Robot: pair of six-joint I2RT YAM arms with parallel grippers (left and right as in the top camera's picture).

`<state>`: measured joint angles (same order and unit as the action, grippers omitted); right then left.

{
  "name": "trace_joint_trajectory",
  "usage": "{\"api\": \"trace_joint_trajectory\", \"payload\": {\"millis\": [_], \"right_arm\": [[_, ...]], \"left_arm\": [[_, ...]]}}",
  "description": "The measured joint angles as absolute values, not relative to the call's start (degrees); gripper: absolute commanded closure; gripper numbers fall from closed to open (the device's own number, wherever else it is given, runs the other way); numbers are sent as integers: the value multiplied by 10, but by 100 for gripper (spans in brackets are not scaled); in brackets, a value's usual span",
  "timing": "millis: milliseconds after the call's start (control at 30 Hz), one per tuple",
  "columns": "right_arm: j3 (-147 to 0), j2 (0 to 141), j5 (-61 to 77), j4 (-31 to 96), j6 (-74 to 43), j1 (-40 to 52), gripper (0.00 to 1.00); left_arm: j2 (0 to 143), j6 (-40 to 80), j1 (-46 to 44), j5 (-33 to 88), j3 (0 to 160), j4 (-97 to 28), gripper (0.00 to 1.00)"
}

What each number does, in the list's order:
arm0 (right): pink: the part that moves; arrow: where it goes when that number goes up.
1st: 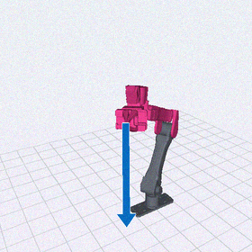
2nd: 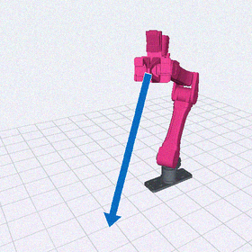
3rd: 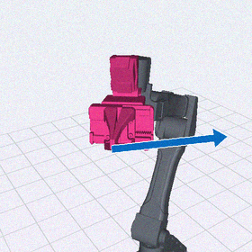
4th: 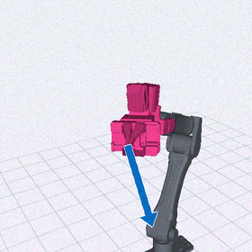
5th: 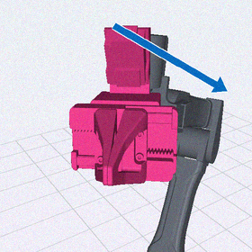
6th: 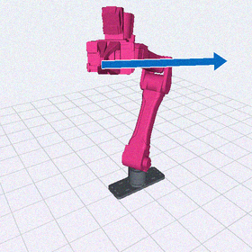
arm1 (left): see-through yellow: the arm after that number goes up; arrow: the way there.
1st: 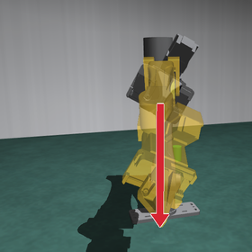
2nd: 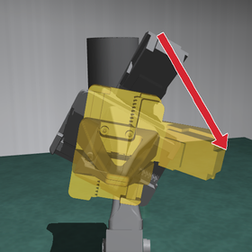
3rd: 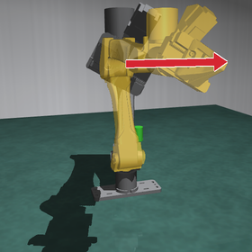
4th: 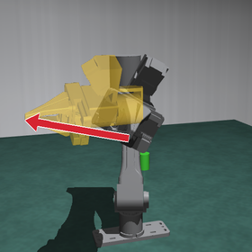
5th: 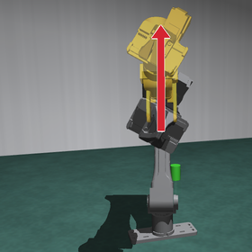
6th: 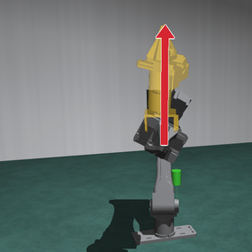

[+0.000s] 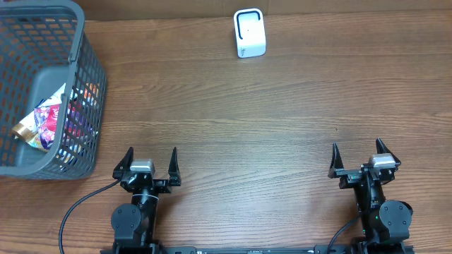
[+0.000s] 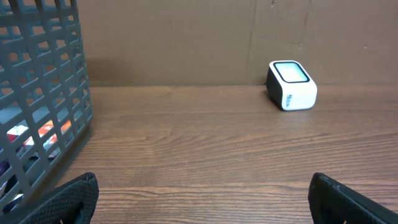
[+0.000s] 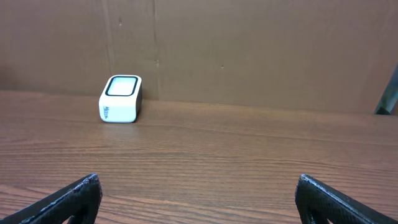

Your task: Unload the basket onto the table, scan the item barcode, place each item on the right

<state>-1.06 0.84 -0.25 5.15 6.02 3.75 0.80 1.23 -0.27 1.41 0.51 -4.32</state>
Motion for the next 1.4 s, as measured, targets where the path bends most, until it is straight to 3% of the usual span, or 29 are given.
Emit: {"api": "trace_joint_trajectory", "payload": {"millis": [1400], "right_arm": [[-11,8,-3,52,60,37,0]], "left_arm": [[8,13,-3,22,5,-23,0]]}}
